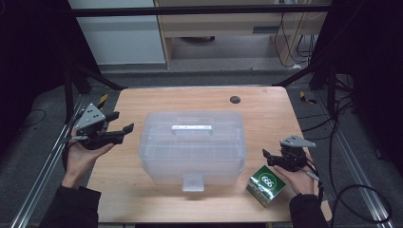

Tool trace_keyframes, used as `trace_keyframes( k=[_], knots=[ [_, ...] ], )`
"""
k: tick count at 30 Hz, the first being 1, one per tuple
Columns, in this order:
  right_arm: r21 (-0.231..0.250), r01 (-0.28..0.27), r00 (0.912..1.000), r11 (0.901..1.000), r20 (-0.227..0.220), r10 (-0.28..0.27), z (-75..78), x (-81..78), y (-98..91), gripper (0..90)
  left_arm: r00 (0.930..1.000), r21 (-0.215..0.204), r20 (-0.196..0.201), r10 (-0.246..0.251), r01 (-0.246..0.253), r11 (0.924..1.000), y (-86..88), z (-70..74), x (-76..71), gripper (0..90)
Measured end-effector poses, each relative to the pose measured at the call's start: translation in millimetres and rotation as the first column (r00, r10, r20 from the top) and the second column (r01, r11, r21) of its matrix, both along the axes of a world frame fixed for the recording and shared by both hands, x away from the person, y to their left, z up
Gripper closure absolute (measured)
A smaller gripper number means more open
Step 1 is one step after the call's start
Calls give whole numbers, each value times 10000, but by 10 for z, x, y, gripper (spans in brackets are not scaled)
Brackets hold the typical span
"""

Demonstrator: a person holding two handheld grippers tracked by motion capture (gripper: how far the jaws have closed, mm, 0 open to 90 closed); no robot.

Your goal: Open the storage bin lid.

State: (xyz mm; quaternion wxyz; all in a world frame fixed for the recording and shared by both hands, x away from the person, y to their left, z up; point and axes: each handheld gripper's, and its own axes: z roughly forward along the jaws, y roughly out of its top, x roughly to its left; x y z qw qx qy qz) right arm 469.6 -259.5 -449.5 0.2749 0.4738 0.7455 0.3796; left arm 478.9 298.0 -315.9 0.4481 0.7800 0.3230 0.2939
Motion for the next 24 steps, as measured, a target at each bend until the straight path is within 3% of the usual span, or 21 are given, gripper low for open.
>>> trace_keyframes(
  k=[13, 14, 18, 24],
  knots=[
    [-56, -1, 9999, 10000, -168, 0, -3, 4, -1, 241, 9970, 624, 146, -764, 753, 9952, -230, 132, -13, 307],
    [-64, -8, 9997, 10000, -244, 6, -6, 4, 3, 241, 9958, 823, 139, -907, 892, 9926, -267, 156, -18, 307],
    [-103, -61, 9996, 9999, -293, 58, -8, 7, 6, 241, 9941, 949, 138, -1074, 1056, 9899, -321, 184, -24, 307],
    [-93, -105, 9992, 9999, -394, 102, -12, 5, 18, 243, 9878, 1414, 24, -1555, 1536, 9780, -454, 224, -22, 305]
  ],
)
